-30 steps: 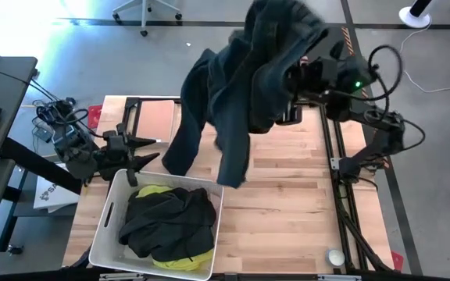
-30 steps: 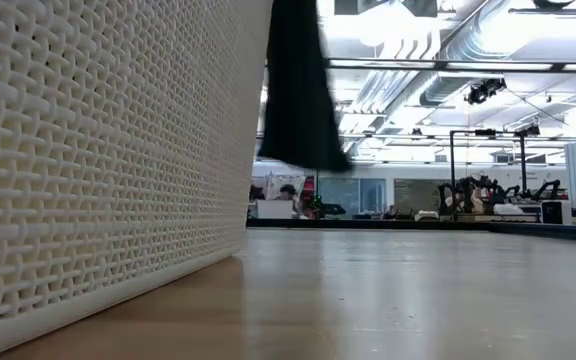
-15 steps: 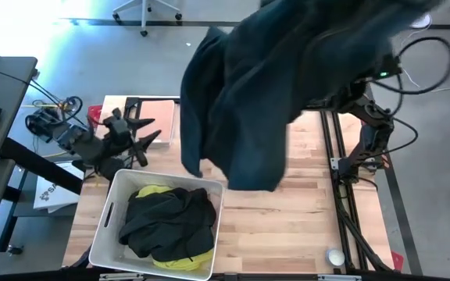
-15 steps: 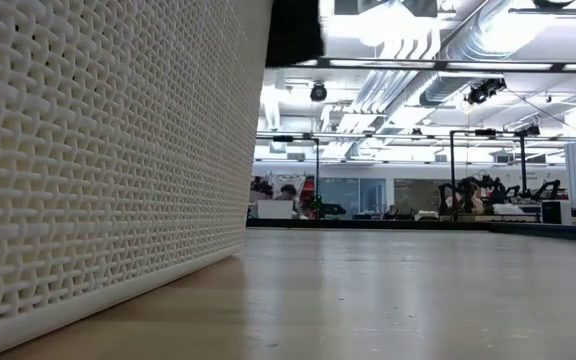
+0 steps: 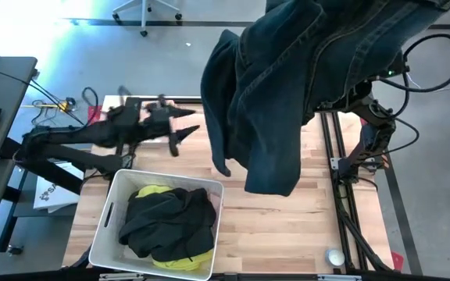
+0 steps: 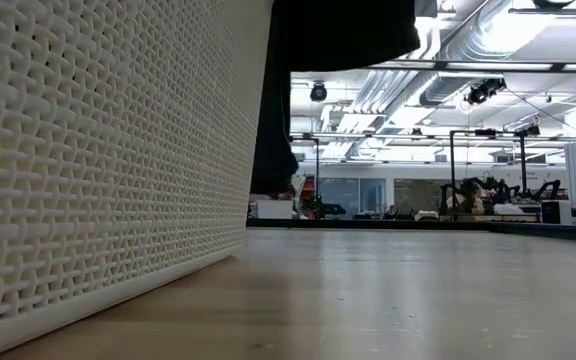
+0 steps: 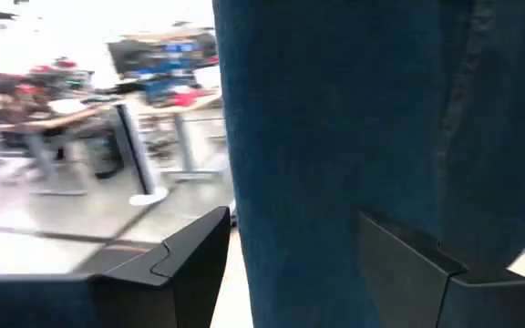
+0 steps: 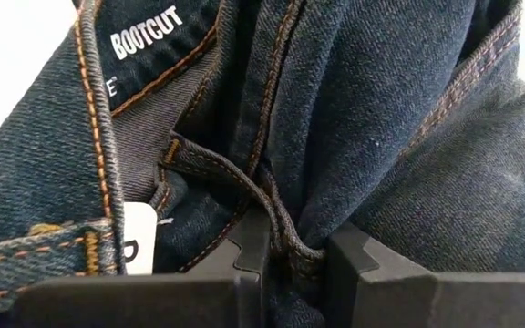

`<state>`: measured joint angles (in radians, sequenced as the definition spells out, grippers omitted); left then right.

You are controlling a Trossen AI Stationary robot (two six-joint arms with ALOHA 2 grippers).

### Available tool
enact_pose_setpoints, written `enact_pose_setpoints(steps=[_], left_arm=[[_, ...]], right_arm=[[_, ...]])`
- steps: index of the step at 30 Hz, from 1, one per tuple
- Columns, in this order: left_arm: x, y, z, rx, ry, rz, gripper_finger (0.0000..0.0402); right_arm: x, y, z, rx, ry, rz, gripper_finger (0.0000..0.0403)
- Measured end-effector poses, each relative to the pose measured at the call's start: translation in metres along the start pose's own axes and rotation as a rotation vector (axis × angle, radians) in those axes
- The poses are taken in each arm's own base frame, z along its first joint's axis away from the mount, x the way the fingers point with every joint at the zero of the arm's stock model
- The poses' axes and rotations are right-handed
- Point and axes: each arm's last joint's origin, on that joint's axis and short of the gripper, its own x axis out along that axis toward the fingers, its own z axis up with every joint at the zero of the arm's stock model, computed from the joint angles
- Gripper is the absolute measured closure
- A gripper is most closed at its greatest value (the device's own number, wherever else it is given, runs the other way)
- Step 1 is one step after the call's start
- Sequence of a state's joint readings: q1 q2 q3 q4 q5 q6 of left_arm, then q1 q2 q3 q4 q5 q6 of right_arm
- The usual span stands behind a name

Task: Sort clothes
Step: Put the dark blue pants into the white bin

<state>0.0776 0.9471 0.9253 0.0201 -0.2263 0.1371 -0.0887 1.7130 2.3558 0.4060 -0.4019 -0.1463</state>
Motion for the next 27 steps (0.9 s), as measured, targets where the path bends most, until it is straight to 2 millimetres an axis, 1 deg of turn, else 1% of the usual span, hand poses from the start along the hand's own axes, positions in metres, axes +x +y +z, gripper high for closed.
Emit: enact_pose_setpoints(steps=[3, 5, 6, 10, 13, 17, 20, 22, 25, 27], left_arm=[[0.029, 0.007, -0.011, -0.030, -0.031, -0.178, 0.0174], [0.048, 0.005, -0.019, -0.042, -0.068, -0.328, 0.0174], [0.056, 0.004, -0.021, -0.048, -0.095, -0.377, 0.0174], [0.087, -0.004, -0.036, -0.077, -0.160, -0.429, 0.0173], [0.106, -0.012, -0.048, -0.113, -0.216, -0.456, 0.0164], [0.131, -0.026, -0.050, -0.182, -0.286, -0.545, 0.0155], [0.148, -0.041, -0.040, -0.228, -0.335, -0.719, 0.0154], [0.154, -0.052, -0.024, -0.254, -0.365, -0.861, 0.0157], [0.152, -0.066, 0.005, -0.261, -0.398, -1.075, 0.0165], [0.143, -0.071, 0.024, -0.241, -0.421, -1.209, 0.0170]], right_arm=[[0.000, 0.000, -0.001, 0.001, 0.006, 0.001, 0.0360], [0.000, 0.000, -0.001, 0.005, 0.009, 0.001, 0.0360], [0.000, 0.000, -0.001, 0.010, 0.009, 0.000, 0.0360], [0.000, -0.001, -0.002, 0.017, 0.021, 0.001, 0.0360], [-0.001, -0.001, -0.004, 0.024, 0.045, 0.000, 0.0360], [0.000, -0.001, -0.010, 0.022, 0.072, -0.029, 0.0360], [0.000, -0.001, -0.017, 0.029, 0.073, -0.055, 0.0360], [0.001, -0.001, -0.022, 0.038, 0.078, -0.062, 0.0360], [0.001, -0.001, -0.026, 0.043, 0.092, -0.096, 0.0360], [0.000, -0.001, -0.026, 0.071, 0.095, -0.105, 0.0360]])
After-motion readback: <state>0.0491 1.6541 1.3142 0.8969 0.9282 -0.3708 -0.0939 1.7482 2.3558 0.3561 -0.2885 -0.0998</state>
